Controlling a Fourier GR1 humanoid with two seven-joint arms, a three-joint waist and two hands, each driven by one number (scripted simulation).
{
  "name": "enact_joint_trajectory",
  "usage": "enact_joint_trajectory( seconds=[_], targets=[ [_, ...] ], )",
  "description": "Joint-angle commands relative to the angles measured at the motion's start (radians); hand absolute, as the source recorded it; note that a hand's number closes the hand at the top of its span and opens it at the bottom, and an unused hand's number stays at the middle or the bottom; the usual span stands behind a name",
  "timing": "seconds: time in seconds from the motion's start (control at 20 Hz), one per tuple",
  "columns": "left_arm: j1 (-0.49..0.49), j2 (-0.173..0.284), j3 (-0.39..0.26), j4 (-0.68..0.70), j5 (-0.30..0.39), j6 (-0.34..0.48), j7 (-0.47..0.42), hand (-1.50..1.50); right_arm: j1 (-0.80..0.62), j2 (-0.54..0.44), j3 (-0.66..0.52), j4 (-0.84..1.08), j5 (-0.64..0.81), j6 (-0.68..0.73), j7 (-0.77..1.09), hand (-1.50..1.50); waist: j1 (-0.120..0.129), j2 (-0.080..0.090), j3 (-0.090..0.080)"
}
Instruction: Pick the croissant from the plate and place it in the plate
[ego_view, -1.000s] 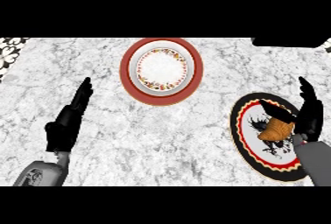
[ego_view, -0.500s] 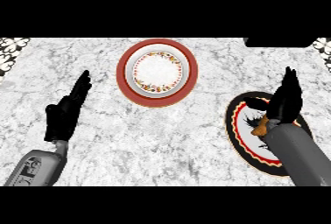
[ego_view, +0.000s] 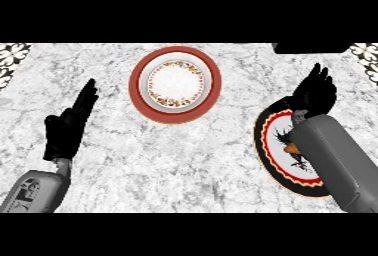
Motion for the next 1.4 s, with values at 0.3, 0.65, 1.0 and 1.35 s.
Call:
enact_joint_trajectory(
  seconds=[0.3, 0.65, 1.0, 1.35],
  targets=[
    [-0.005, -0.005, 0.006, -0.034, 0.000, -0.001, 0.036, 0.00, -0.032, -0.021, -0.056, -0.129, -0.097, 0.385, 0.314, -1.50, -0.006, 0.005, 0.005],
    [-0.011, -0.009, 0.023, 0.015, -0.004, -0.030, -0.016, 0.00, 0.004, -0.050, -0.136, -0.169, -0.142, 0.437, 0.290, -1.50, 0.010, 0.017, 0.006],
    [-0.031, -0.037, 0.025, 0.036, -0.022, -0.016, -0.027, 0.00, 0.070, -0.027, -0.164, -0.170, -0.159, 0.509, 0.307, -1.50, 0.007, 0.017, 0.005],
    [0.027, -0.054, -0.002, -0.019, -0.035, -0.031, -0.026, 0.00, 0.189, 0.006, -0.186, -0.218, -0.145, 0.523, 0.298, -1.50, 0.019, 0.016, 0.006]
  ],
)
